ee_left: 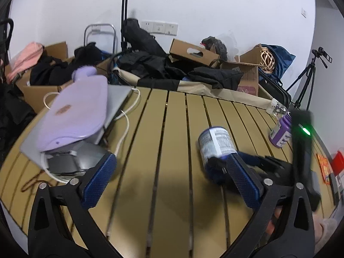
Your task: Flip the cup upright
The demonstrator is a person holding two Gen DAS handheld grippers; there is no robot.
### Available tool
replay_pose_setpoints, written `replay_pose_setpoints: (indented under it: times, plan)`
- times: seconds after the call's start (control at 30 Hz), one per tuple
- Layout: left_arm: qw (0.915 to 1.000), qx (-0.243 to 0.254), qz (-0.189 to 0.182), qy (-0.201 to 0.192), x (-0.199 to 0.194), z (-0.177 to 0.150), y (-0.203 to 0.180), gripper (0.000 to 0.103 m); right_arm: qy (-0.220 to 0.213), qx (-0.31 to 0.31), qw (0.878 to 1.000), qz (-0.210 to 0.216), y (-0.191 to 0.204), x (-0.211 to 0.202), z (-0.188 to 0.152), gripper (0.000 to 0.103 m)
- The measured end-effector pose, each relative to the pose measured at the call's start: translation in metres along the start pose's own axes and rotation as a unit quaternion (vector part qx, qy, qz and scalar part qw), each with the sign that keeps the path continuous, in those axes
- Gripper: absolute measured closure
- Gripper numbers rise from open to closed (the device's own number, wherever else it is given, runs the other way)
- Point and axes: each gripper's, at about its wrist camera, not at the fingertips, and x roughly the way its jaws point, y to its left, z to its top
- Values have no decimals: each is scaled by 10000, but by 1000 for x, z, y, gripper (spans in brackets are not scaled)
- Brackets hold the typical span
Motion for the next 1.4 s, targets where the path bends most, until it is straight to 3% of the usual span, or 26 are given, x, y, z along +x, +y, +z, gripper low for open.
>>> replay_pose_setpoints:
  times: [0.13,0.27,0.37,0.4,0.43,0.53,0.7,0.73,0.83,0.97,1.07,1.1,1.13,1.17,1.23,1.3,1.4]
  plan:
    - [9992,22,-335,219,24,8,-18,17,241,-1012,9927,610,4,-23,-23,33]
    - [9965,44,-571,605,63,12,-39,24,347,-1570,9817,1017,3,-40,-40,33]
    - [9916,24,-720,1072,87,6,-50,44,283,-1705,9781,1160,0,-45,-47,33]
    - [9903,62,-726,1186,92,3,-53,56,280,-1698,9779,1189,-2,-46,-48,32]
    - [9896,135,-695,1250,94,0,-56,63,283,-1687,9780,1192,-4,-46,-47,32]
    - [9918,319,-513,1130,90,-4,-60,66,193,-1651,9798,1115,-13,-49,-44,32]
    - [9928,497,-168,1074,82,-11,-55,65,78,-1300,9873,914,-38,-53,-38,31]
    - [9927,598,-139,1042,81,-12,-57,59,116,-1194,9884,934,-44,-50,-37,31]
    - [9912,871,-134,988,75,-6,-63,53,123,-1065,9919,676,-53,-48,-33,31]
    - [9899,1055,-409,857,59,9,-73,37,9,-856,9934,767,-66,-57,-29,31]
    - [9787,1415,-970,1125,59,9,-88,21,-62,-786,9951,603,-74,-64,-26,31]
    - [9678,1641,-1260,1431,67,4,-96,16,-62,-765,9961,424,-78,-65,-25,31]
    - [9583,1931,-1274,1677,76,-1,-103,13,-51,-764,9967,282,-80,-66,-24,31]
    - [9548,2199,-1060,1694,83,-4,-107,15,-57,-776,9967,228,-80,-68,-24,31]
    - [9457,2383,-830,2049,104,-9,-108,40,-96,-803,9964,268,-80,-72,-24,31]
    - [9472,2073,-719,2338,122,-9,-100,43,-122,-859,9957,319,-78,-74,-24,31]
    - [9521,2067,-520,2192,123,-6,-96,43,-141,-922,9954,234,-74,-74,-24,31]
